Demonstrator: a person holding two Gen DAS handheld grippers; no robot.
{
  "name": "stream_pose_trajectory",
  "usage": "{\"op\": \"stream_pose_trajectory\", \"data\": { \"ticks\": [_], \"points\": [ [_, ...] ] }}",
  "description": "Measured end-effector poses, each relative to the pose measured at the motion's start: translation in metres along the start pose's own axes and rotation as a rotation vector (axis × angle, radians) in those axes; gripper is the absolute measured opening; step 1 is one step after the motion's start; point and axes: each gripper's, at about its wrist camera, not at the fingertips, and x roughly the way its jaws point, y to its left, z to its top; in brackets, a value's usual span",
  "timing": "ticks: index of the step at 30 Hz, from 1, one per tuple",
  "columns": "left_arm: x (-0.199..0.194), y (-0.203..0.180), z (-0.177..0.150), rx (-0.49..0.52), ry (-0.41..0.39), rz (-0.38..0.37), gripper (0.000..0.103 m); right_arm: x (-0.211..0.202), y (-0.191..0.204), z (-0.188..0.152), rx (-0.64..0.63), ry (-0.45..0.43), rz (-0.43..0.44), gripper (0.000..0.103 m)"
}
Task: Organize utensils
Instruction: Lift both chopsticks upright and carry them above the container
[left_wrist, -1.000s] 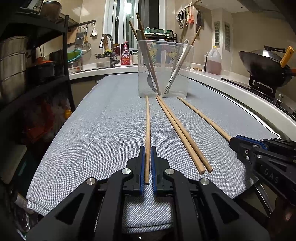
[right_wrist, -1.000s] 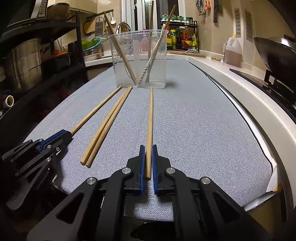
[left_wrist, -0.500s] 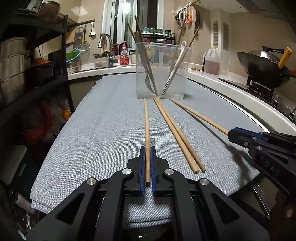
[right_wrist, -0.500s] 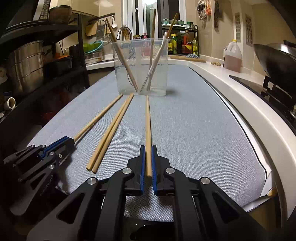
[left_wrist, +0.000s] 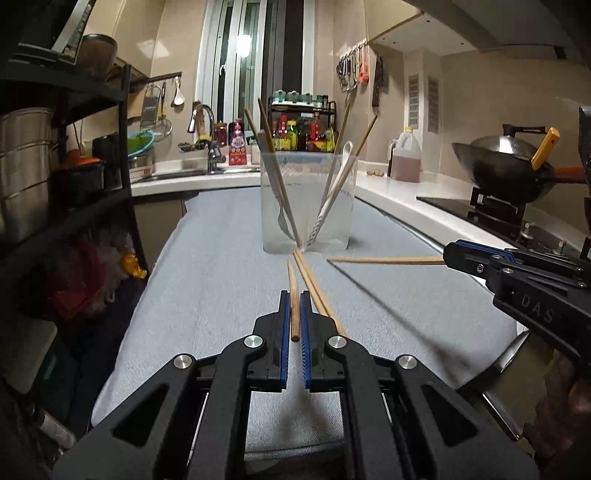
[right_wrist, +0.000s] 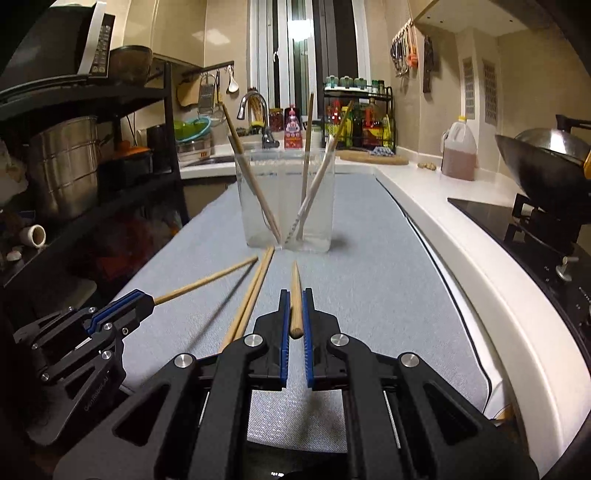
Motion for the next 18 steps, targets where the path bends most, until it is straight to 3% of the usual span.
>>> {"op": "stream_pose_trajectory", "data": {
  "ticks": [12,18],
  "points": [
    [-0.005,0.021,0.081,0.004,-0.091,-0.030,0.005,-0.014,-0.009,0.065,0.039,-0.079,0.034,0.006],
    [0.014,0.039,0.141,-0.046,-0.058,-0.085,0.005,-0.009,-0.012,0.114,0.071,-0.080,0.064,0.006]
  ]
}}
